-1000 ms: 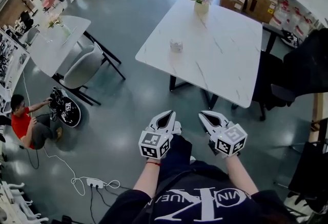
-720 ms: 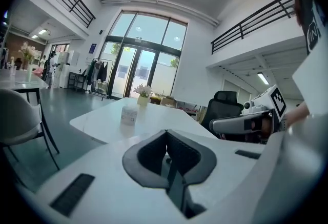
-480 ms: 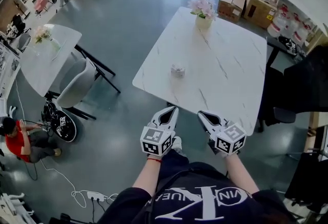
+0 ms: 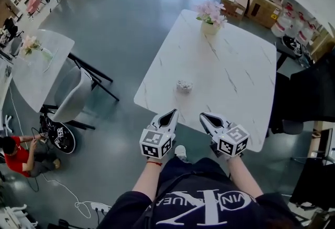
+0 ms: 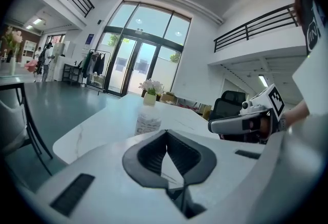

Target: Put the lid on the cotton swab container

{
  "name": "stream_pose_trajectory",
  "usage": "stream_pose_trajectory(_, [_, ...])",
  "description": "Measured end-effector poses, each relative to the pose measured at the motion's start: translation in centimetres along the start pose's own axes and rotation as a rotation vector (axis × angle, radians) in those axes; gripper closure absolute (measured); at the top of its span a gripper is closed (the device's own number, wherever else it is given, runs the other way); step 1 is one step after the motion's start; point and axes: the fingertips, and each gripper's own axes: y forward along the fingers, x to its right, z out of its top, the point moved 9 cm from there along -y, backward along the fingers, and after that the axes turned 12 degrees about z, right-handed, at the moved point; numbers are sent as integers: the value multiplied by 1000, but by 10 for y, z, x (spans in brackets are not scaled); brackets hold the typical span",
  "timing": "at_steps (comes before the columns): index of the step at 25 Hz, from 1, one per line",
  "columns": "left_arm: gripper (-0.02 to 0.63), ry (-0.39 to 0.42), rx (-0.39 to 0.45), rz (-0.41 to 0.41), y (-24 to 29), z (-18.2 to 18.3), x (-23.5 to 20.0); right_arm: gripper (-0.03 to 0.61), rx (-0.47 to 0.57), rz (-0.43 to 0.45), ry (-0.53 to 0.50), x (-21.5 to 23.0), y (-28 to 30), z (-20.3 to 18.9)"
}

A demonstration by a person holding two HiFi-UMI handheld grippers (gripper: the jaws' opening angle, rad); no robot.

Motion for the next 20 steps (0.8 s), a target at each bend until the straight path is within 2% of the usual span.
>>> stream_pose_trajectory(11, [606, -32, -33, -28, 31, -1, -13, 575, -55, 25, 24, 32, 31, 6])
stream_pose_trajectory(20, [606, -32, -82, -26, 65, 8, -25, 574, 21, 6, 87, 98, 41, 40])
